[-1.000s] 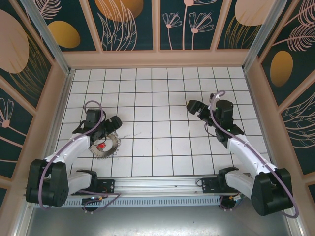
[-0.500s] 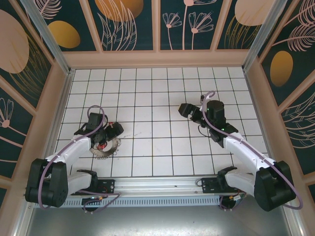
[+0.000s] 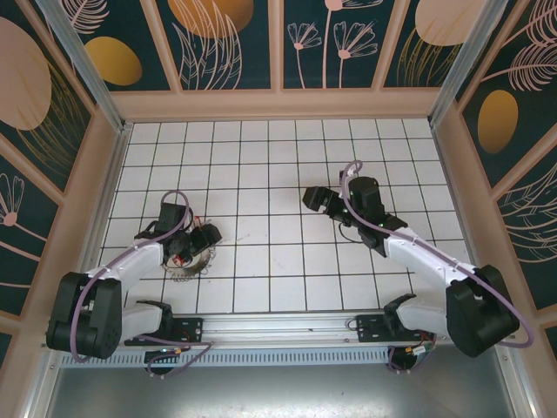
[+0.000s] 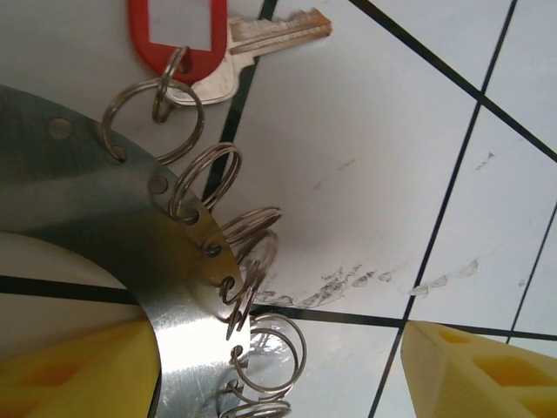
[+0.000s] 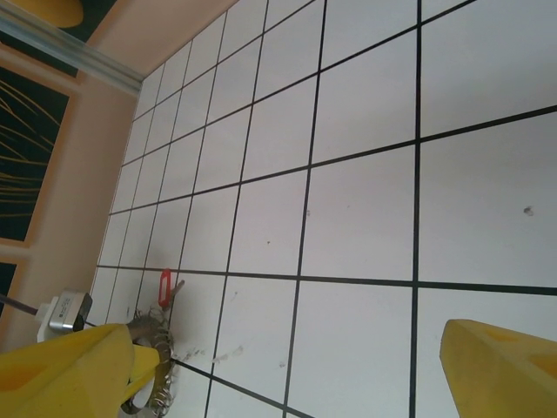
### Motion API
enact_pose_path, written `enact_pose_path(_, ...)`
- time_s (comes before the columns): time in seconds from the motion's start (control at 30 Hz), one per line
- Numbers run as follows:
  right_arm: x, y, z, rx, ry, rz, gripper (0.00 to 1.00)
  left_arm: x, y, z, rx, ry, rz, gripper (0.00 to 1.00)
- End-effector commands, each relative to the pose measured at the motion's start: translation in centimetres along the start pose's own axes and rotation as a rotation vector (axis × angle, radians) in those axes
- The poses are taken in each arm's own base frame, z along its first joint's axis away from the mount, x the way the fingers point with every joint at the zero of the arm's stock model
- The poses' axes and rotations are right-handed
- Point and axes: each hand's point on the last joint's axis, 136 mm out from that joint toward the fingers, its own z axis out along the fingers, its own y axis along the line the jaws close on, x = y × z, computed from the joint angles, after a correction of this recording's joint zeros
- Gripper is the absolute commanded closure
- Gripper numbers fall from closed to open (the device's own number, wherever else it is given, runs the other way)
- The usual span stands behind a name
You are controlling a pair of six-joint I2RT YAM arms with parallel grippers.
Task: Put the keys on the keyring
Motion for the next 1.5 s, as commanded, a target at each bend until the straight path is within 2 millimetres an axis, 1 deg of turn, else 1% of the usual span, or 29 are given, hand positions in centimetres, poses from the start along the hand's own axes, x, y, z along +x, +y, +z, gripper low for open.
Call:
enact_pose_path(0.0,-0.7,1.5,0.7,-0.026,-0.012,-0.017,0.09,1.0,-1.9,0.1,0.113,0.046,-0.01,0.28)
enact_pose_path(0.07,-0.3,1.6,1.3,-0.025,0.009,-0.025,0.09,1.0,-3.2,0.1,0.178,0.06,-0.017,0.28)
enact_pose_path(0.17,0.1,1.6,2.1,-0.017,0.034,-0.035,0.11,0.9,-4.0,0.3,0.224,0.073,-0.031,0.29)
enact_pose_path(0.23,0.9,1.8,2.6,-0.014,0.059,-0.05,0.11,0.9,-4.5,0.5,0.241,0.083,-0.034,0.29)
enact_pose_path(0.3,1.2,1.8,3.0,-0.008,0.066,-0.056,0.12,1.0,-5.0,0.7,0.254,0.094,-0.032,0.3)
enact_pose_path(0.37,1.5,1.7,3.3,-0.007,0.072,-0.055,0.13,1.1,-5.8,0.9,0.268,0.105,-0.022,0.3)
enact_pose_path(0.47,2.2,1.7,3.8,-0.021,0.091,-0.05,0.17,1.5,-7.3,1.4,0.291,0.122,-0.006,0.3)
enact_pose_path(0.57,2.4,1.1,4.1,-0.007,0.085,-0.029,0.2,1.4,-9.2,2.0,0.324,0.12,0.001,0.3)
enact_pose_path(0.77,2.9,-0.9,3.7,0.05,0.045,0.04,0.24,1.5,-13.7,3.3,0.36,0.138,0.067,0.3)
enact_pose_path(0.87,3.3,-2.4,3.2,0.102,0.029,0.086,0.26,2.1,-15.7,4.7,0.372,0.16,0.099,0.3)
enact_pose_path(1.03,3.7,-5.2,1.5,0.169,-0.01,0.178,0.27,3.4,-19.5,7.6,0.399,0.222,0.149,0.3)
enact_pose_path(1.1,3.9,-5.7,0.6,0.164,-0.022,0.2,0.27,3.5,-20.8,7.9,0.404,0.215,0.18,0.29)
enact_pose_path(1.13,3.7,-6.2,0.1,0.159,-0.04,0.211,0.28,3.3,-21.3,7.9,0.404,0.204,0.194,0.29)
enact_pose_path(1.2,3.7,-6.0,-0.5,0.128,-0.047,0.201,0.28,2.5,-21.7,7.4,0.391,0.163,0.207,0.28)
enact_pose_path(1.27,3.7,-5.4,-0.7,0.095,-0.04,0.181,0.28,1.5,-21.1,6.7,0.345,0.099,0.227,0.28)
enact_pose_path(1.3,3.8,-5.0,-0.6,0.078,-0.026,0.173,0.28,0.9,-21.0,5.8,0.326,0.059,0.246,0.26)
enact_pose_path(1.37,4.0,-3.9,-0.1,0.036,0.006,0.158,0.28,-0.4,-19.9,4.7,0.254,-0.009,0.276,0.23)
enact_pose_path(1.43,4.5,-2.6,0.6,-0.004,0.045,0.131,0.28,-1.7,-18.1,3.2,0.188,-0.073,0.274,0.2)
enact_pose_path(1.47,4.4,-2.1,1.0,-0.012,0.052,0.121,0.28,-2.3,-17.3,2.5,0.172,-0.099,0.268,0.19)
